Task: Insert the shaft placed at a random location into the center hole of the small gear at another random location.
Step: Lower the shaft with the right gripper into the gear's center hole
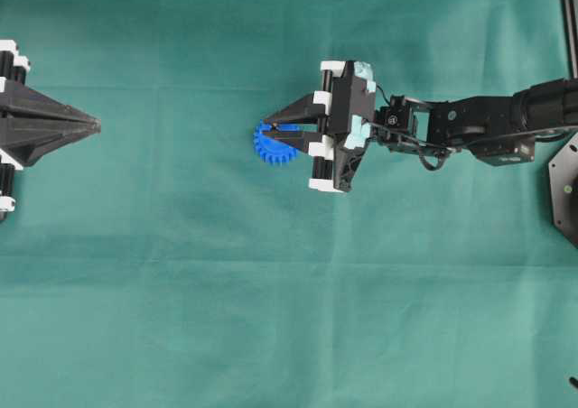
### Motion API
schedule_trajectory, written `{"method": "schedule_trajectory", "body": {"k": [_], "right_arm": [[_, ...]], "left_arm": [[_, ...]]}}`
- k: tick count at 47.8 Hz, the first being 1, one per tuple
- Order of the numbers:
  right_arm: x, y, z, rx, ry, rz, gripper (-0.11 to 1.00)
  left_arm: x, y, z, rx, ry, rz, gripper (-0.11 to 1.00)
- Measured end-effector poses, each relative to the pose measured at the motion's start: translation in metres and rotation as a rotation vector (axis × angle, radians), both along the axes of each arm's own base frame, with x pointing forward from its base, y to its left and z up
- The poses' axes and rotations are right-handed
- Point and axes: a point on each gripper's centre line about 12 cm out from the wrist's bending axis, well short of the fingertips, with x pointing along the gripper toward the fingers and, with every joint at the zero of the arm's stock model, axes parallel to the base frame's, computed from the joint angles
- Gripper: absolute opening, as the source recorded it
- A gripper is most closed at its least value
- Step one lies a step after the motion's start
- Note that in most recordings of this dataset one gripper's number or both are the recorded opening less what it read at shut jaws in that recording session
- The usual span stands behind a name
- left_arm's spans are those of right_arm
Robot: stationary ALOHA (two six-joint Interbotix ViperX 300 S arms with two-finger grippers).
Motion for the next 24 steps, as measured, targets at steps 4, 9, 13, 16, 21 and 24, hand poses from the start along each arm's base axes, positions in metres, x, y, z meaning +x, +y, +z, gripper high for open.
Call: {"method": "schedule_trajectory", "body": {"k": [4, 9, 13, 16, 21, 24], "right_arm": [[0.0, -0.0001, 0.0, 0.001, 0.0, -0.001, 0.14], [-0.0004, -0.0001, -0.0003, 0.001, 0.0, -0.001, 0.15], [-0.0003, -0.0002, -0.0007, 0.002, 0.0, -0.002, 0.14], [-0.0007, -0.0001, -0.0012, 0.002, 0.001, -0.003, 0.14], [-0.0008, -0.0001, -0.0006, -0.001, 0.0, -0.001, 0.14], [-0.0008, -0.0001, 0.0013, -0.005, -0.004, 0.0, 0.14]], "left_arm": [[0.0, -0.0003, 0.0, 0.0, 0.0, -0.002, -0.01], [0.0002, -0.0003, -0.0003, 0.0, 0.002, -0.002, -0.01], [0.0, 0.0, -0.0002, 0.0, 0.002, 0.0, -0.01], [0.0003, -0.0003, -0.0005, 0.0, 0.003, -0.002, -0.01], [0.0002, 0.0, -0.0005, 0.0, 0.003, 0.0, -0.01], [-0.0001, 0.0, -0.0008, -0.002, 0.003, 0.0, -0.01]]}}
